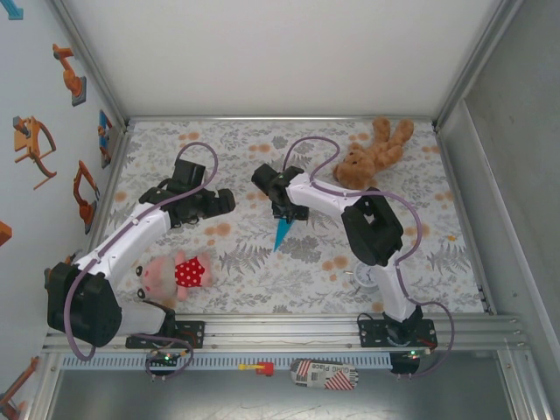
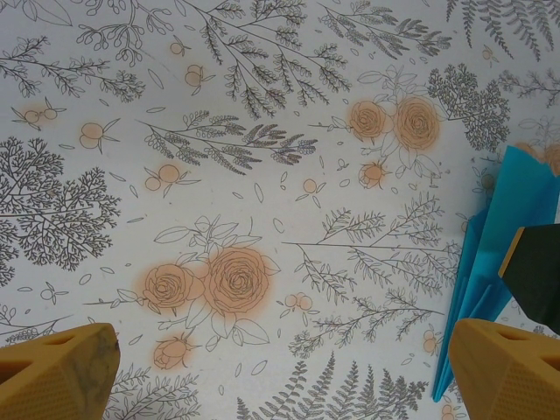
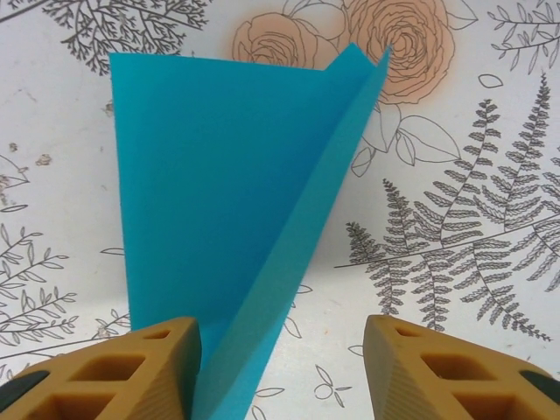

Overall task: Fold a paper plane with a square sheet of paper (pick it up from the middle)
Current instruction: Turn over a paper plane at the center of the table.

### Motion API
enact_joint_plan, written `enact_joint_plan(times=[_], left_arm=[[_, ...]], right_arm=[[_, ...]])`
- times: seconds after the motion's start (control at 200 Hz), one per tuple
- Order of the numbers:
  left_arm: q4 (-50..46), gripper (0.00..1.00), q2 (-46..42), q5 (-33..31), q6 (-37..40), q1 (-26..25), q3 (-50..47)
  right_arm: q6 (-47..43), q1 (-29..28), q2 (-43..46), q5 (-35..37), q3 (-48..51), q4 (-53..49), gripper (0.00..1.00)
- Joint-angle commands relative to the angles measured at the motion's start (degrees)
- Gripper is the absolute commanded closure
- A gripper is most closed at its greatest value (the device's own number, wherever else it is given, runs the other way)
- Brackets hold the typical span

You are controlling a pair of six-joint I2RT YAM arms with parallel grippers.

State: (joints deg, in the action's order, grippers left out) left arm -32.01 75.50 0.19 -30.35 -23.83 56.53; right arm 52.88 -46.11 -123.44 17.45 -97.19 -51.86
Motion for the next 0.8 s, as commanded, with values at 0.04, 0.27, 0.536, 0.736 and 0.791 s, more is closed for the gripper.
enact_joint_plan(times=[0.04, 0.27, 0.536, 0.736, 0.791], left_arm=[[-1.43, 0.04, 0.19, 0.23, 0.36, 0.41, -0.29], [-1.35, 0.04, 0.1, -0.12, -1.02, 0.61, -0.41], [-1.04, 0.04, -0.31, 0.49, -2.32, 1.32, -0.79], [0.55, 0.04, -1.73, 2.4, -4.57, 3.06, -2.1], [1.35, 0.04, -2.27, 3.24, -5.34, 4.02, -2.65]], right_arm=[[2.48, -0.12, 0.7, 2.36, -0.68, -2.12, 0.54], [3.96, -0.12, 1.42, 2.04, -0.11, -2.04, 0.68], [5.56, 0.02, 3.83, 4.04, 1.56, -1.93, 0.97], [2.68, 0.23, 7.33, 5.16, 1.55, -0.81, 1.0], [-0.43, 0.23, 8.85, 4.29, 1.56, 1.27, 1.0]])
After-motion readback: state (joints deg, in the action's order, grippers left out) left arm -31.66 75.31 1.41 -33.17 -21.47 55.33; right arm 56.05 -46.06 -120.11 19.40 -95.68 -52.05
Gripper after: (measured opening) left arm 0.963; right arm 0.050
